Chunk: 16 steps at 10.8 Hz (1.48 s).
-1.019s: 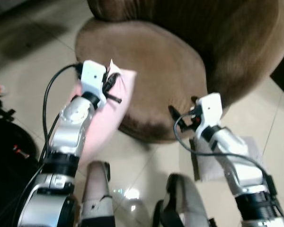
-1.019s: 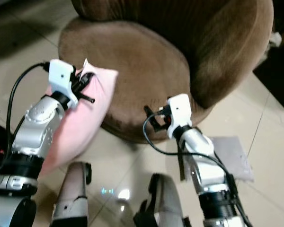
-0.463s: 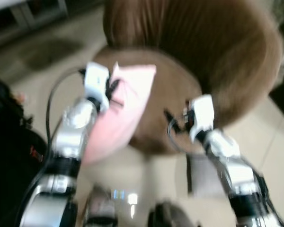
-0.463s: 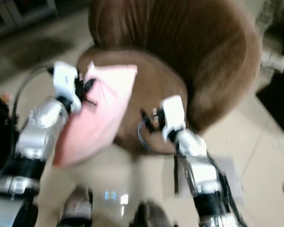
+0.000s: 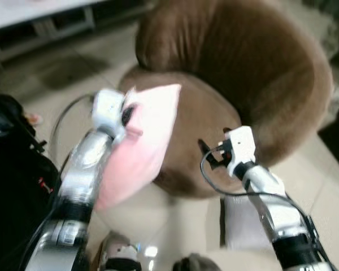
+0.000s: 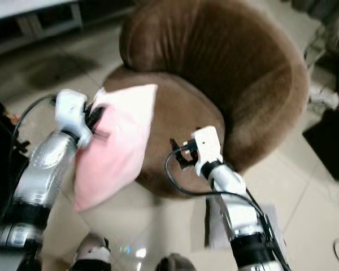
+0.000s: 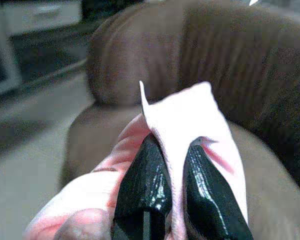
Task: Move the pillow to the sofa from floor
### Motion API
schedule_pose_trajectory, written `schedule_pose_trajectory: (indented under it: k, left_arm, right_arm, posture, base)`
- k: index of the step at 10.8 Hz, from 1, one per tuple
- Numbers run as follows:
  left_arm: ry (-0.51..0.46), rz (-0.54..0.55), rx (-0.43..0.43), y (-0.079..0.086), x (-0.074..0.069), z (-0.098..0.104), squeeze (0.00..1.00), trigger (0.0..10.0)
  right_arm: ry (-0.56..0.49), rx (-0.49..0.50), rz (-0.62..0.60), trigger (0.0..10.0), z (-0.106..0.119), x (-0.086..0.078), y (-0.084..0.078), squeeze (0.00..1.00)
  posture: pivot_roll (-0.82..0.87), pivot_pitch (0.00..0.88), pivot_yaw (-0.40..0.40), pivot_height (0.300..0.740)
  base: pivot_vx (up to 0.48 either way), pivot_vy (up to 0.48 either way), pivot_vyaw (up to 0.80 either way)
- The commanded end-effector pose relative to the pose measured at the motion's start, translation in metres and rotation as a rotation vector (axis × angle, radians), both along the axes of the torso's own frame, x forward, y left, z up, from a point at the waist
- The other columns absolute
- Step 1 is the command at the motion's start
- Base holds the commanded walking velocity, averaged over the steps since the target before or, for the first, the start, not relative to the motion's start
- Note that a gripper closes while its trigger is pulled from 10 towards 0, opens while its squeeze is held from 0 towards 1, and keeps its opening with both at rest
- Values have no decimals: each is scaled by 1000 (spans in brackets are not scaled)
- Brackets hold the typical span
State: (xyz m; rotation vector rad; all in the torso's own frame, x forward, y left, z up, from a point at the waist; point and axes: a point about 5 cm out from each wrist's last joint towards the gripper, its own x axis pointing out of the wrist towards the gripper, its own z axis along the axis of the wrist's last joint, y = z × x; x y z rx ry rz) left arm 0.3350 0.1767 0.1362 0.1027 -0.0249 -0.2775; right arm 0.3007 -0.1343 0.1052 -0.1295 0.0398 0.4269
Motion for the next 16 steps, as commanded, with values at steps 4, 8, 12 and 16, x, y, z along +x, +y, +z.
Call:
schedule_pose_trajectory:
  k: [4, 8, 12, 16]
  left_arm:
    - [133, 158, -63, 21, -63, -43, 0, 0]
    - [241, -11, -16, -1, -93, -68, 0, 0]
    - [353, -100, -11, -18, -118, -96, 0, 0]
    - [324, -80, -60, -90, -111, -89, 0, 0]
  right_arm:
    - [93, -58, -59, 10000, -38, -41, -26, 0]
    - [125, -59, -132, 10000, -57, -72, -25, 0]
    - [210, -89, -172, 10000, -103, -118, -10, 0]
    - [131, -82, -159, 10000, -99, -106, 9, 0]
  posture:
    - [272, 190, -173, 740]
    - [214, 207, -178, 740]
    - [220, 206, -153, 740]
    - [237, 212, -139, 740]
  base:
    - [0, 0, 0]
    - [0, 0, 0]
    - [0, 0, 0]
    - [0, 0, 0]
